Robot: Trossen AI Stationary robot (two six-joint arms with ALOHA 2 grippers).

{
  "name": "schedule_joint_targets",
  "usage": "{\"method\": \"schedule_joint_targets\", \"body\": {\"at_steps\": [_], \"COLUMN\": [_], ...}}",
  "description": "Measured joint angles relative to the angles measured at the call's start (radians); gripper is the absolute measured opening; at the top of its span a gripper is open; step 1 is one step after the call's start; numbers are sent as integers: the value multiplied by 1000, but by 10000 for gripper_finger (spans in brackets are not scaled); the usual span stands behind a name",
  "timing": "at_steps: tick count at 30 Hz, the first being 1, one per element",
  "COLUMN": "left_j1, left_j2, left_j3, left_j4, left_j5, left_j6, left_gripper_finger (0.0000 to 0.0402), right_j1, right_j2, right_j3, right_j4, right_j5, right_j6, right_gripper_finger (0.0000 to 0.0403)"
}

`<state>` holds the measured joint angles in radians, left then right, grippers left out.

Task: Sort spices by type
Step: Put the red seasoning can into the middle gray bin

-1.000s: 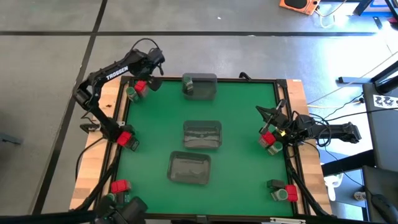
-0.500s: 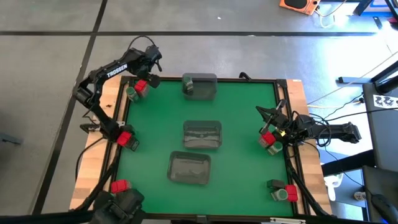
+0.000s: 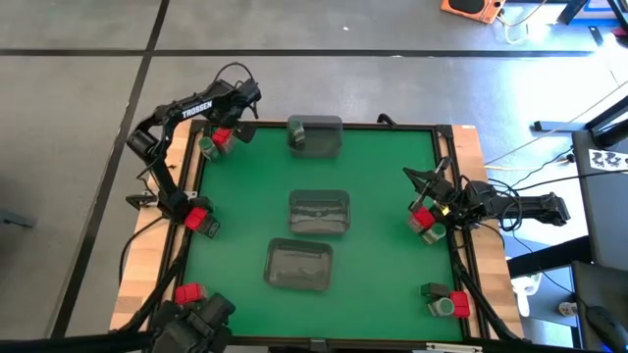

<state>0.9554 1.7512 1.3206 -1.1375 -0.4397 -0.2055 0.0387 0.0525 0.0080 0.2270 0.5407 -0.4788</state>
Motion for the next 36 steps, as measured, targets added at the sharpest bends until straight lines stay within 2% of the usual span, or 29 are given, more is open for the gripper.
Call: {"method": "schedule_joint_targets", "body": {"at_steps": [16, 18, 23, 28, 36], "left_j1": [21, 21, 19, -3, -42], "left_j2": [0, 0, 0, 0, 0], "left_j3": [-133, -137, -137, -137, -137], "left_j4": [113, 113, 119, 127, 128], "left_j5": [18, 54, 217, 315, 327], "left_j6": [40, 53, 80, 127, 153], "left_gripper_finger": [294, 294, 294, 294, 294], "right_j1": [0, 0, 0, 0, 0], "right_j2": [0, 0, 0, 0, 0], "right_j3": [0, 0, 0, 0, 0], "right_j4": [8, 8, 9, 8, 8], "right_j5": [-2, -2, -2, -2, -2], "right_j6": [0, 0, -1, 0, -1], "right_gripper_finger": [5, 5, 5, 5, 5]}}
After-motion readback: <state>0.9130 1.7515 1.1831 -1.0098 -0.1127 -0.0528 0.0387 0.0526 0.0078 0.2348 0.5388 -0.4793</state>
